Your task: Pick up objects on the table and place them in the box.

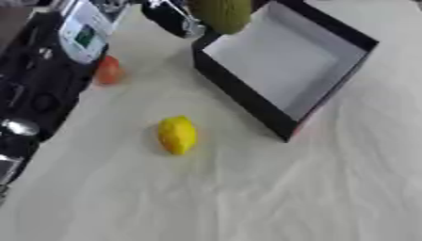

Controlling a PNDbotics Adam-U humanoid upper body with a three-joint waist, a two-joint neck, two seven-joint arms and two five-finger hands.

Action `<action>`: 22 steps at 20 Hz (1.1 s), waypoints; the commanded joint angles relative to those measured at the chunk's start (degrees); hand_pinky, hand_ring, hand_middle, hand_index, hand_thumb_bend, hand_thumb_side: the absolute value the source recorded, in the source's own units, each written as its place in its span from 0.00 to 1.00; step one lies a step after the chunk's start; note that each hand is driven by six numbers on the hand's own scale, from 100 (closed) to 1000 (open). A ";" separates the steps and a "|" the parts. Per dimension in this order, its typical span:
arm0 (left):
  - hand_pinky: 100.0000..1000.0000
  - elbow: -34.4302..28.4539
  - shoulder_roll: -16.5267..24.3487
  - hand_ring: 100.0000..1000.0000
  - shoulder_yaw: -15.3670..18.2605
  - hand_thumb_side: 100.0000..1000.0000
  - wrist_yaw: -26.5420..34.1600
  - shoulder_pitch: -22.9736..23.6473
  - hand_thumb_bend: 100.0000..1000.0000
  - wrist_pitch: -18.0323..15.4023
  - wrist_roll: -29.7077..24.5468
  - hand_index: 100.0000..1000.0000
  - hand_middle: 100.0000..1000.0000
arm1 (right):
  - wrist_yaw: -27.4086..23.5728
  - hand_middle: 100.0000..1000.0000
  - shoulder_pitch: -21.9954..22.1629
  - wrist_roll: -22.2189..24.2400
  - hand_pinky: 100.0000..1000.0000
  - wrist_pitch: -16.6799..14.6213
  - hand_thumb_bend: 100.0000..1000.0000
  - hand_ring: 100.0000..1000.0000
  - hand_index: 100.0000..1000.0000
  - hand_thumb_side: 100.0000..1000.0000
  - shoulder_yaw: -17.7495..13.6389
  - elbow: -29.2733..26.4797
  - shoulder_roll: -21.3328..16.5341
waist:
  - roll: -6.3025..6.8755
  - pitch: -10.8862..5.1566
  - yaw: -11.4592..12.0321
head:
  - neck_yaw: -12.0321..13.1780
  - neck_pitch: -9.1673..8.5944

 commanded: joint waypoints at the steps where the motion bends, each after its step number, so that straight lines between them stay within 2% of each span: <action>1: 0.70 3.12 -1.13 0.68 0.67 0.00 -2.80 -2.05 0.25 -1.91 0.39 0.69 0.66 | -1.18 0.67 -0.80 0.07 0.86 -0.46 0.00 0.80 0.77 0.11 -0.95 -1.16 -2.33 | -0.57 -2.50 -0.71 | 1.36 0.15; 5: 0.72 6.01 -2.79 0.71 0.80 0.00 -6.74 -2.10 0.30 -2.49 -0.12 0.72 0.68 | -1.74 0.67 -1.20 0.25 0.86 -0.06 0.00 0.80 0.77 0.13 -0.49 -1.16 -1.61 | -0.21 -2.59 -1.73 | 1.93 0.38; 7: 0.77 6.68 -3.34 0.74 0.92 0.00 -8.71 -1.98 0.30 -2.37 -0.30 0.77 0.72 | -1.88 0.67 -1.17 0.24 0.86 0.08 0.00 0.80 0.77 0.13 -0.36 -1.16 -1.40 | -0.09 -2.64 -1.81 | 1.79 0.57; 9: 0.75 7.08 -3.88 0.71 1.01 0.00 -10.56 -1.97 0.29 -2.00 -0.35 0.73 0.69 | -1.95 0.67 -1.14 0.30 0.86 0.20 0.00 0.80 0.77 0.14 -0.18 -1.16 -1.24 | -0.06 -2.69 -1.85 | 1.52 0.66; 10: 0.75 7.12 -4.19 0.73 1.08 0.00 -11.44 -1.90 0.29 -2.06 -0.04 0.74 0.70 | -1.96 0.67 -1.11 0.37 0.86 0.25 0.00 0.80 0.77 0.14 -0.08 -1.16 -1.17 | -0.08 -2.71 -1.87 | 1.27 0.66; 11: 0.77 7.21 -4.47 0.75 1.11 0.20 -12.34 -1.83 0.33 -2.22 0.30 0.80 0.74 | -1.92 0.67 -1.07 0.45 0.86 0.26 0.00 0.80 0.77 0.14 -0.01 -1.16 -1.09 | -0.11 -2.71 -1.89 | 1.03 0.67; 12: 0.79 7.31 -4.75 0.77 1.11 0.29 -13.26 -1.73 0.34 -2.41 0.70 0.84 0.77 | -1.91 0.67 -1.04 0.49 0.86 0.31 0.00 0.80 0.77 0.14 0.05 -1.16 -0.99 | -0.16 -2.71 -1.89 | 0.82 0.70; 13: 0.79 7.40 -4.96 0.77 1.08 0.29 -14.19 -1.63 0.34 -2.59 1.10 0.84 0.77 | -1.93 0.67 -1.03 0.51 0.86 0.36 0.00 0.80 0.77 0.14 0.13 -1.16 -0.91 | -0.20 -2.72 -1.88 | 0.70 0.72; 14: 0.81 7.46 -5.16 0.80 1.10 0.43 -15.09 -1.58 0.37 -2.73 1.54 0.89 0.80 | -1.93 0.67 -1.00 0.60 0.86 0.41 0.00 0.80 0.77 0.15 0.26 -1.16 -0.89 | -0.24 -2.73 -1.86 | 0.64 0.75; 15: 0.81 7.54 -5.34 0.81 1.14 0.45 -15.99 -1.53 0.37 -2.80 2.02 0.89 0.81 | -1.91 0.67 -0.96 0.72 0.86 0.48 0.00 0.80 0.77 0.15 0.41 -1.16 -0.89 | -0.27 -2.74 -1.83 | 0.60 0.78; 16: 0.82 7.57 -5.49 0.82 1.25 0.56 -16.85 -1.53 0.43 -2.85 2.60 0.92 0.83 | -1.89 0.67 -0.93 0.88 0.86 0.60 0.00 0.80 0.77 0.15 0.56 -1.16 -0.89 | -0.31 -2.76 -1.77 | 0.49 0.84; 22: 0.83 6.88 -5.87 0.84 2.76 0.62 -19.23 -1.77 0.49 -1.47 7.26 0.94 0.85 | -1.65 0.67 -0.58 1.56 0.86 1.08 0.00 0.80 0.77 0.15 0.86 -1.16 -0.97 | -0.46 -2.91 -1.51 | 0.06 1.15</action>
